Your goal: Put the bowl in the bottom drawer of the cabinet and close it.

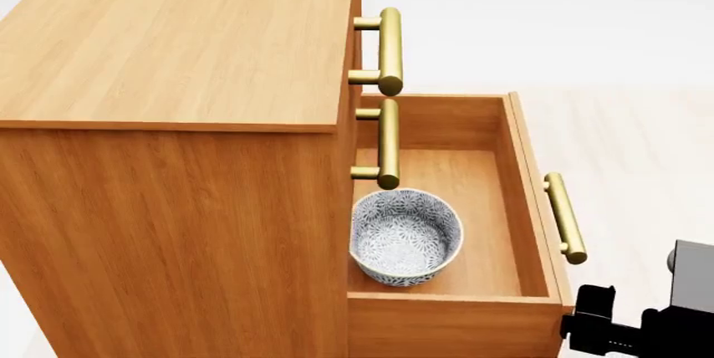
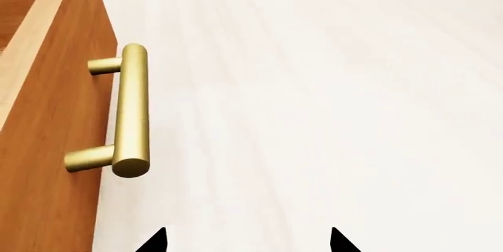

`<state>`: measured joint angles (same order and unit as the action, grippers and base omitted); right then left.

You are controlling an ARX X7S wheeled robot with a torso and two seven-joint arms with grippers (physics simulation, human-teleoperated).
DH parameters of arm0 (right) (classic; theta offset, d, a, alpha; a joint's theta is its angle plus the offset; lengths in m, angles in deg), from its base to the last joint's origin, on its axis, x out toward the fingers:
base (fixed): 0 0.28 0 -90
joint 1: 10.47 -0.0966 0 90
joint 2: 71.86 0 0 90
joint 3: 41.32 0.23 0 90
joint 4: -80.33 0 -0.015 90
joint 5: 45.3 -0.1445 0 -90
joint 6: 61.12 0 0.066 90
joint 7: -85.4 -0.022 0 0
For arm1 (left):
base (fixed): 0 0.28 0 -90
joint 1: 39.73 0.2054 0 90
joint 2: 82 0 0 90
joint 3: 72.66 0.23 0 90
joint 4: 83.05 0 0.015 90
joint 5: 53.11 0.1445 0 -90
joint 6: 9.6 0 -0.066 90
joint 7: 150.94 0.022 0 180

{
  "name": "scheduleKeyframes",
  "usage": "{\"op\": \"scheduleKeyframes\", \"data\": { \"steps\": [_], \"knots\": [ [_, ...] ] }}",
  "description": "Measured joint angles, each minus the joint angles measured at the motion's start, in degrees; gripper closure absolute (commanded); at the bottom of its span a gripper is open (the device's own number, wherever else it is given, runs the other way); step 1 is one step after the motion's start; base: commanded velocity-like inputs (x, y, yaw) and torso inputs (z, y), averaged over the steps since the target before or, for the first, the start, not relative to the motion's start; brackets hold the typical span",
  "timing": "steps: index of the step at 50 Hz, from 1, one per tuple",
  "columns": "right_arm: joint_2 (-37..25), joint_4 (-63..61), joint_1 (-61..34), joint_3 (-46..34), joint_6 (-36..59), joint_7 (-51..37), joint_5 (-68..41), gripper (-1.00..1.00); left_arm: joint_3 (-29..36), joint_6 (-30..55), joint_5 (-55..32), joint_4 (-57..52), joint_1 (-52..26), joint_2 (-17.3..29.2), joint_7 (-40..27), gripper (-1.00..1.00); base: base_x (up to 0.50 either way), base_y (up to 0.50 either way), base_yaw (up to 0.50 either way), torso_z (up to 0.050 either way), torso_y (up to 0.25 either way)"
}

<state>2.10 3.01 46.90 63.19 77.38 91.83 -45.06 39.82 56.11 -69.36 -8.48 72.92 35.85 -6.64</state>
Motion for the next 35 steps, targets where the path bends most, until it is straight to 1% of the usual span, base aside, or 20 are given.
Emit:
{"op": "scheduleKeyframes", "data": {
  "steps": [35],
  "knots": [
    [2.0,-0.3,0.1,-1.8,0.2,-0.1,-2.8,-1.0,0.1,-0.1,-0.2,-0.1,0.0,0.2,-0.1,-1.0,0.0,0.0,0.0,0.0,0.0]
  ]
}}
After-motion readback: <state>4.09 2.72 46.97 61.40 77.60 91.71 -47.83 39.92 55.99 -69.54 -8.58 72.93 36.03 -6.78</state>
